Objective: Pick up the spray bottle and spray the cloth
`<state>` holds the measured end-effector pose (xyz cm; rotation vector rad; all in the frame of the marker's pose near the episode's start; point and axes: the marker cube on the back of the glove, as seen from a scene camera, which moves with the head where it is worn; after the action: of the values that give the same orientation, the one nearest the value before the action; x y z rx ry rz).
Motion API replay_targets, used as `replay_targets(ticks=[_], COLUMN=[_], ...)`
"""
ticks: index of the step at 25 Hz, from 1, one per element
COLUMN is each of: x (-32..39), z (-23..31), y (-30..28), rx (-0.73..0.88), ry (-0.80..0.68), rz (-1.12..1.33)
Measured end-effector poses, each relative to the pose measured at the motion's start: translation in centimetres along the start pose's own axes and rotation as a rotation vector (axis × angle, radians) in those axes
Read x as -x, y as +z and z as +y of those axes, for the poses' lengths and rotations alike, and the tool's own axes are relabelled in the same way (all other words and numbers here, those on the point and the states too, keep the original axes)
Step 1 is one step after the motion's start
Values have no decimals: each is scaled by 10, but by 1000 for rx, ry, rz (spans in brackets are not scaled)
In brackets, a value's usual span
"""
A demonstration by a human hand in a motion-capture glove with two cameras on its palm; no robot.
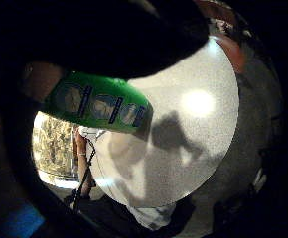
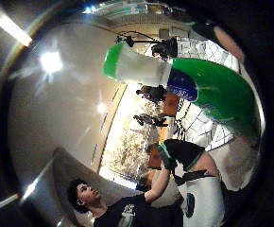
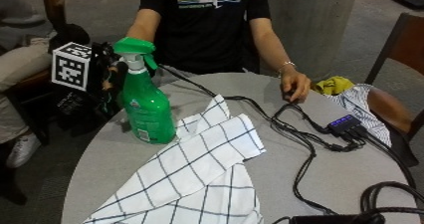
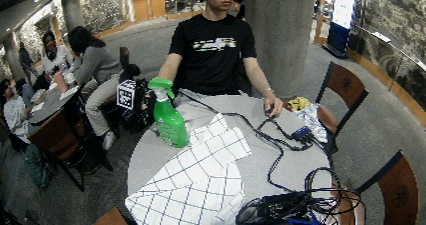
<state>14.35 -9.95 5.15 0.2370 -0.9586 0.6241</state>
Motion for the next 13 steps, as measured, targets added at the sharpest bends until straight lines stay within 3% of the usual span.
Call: replay_targets(ticks=[13], x=[-4], z=[-27], y=[8], rx=[100], ry=[7], rz=[61])
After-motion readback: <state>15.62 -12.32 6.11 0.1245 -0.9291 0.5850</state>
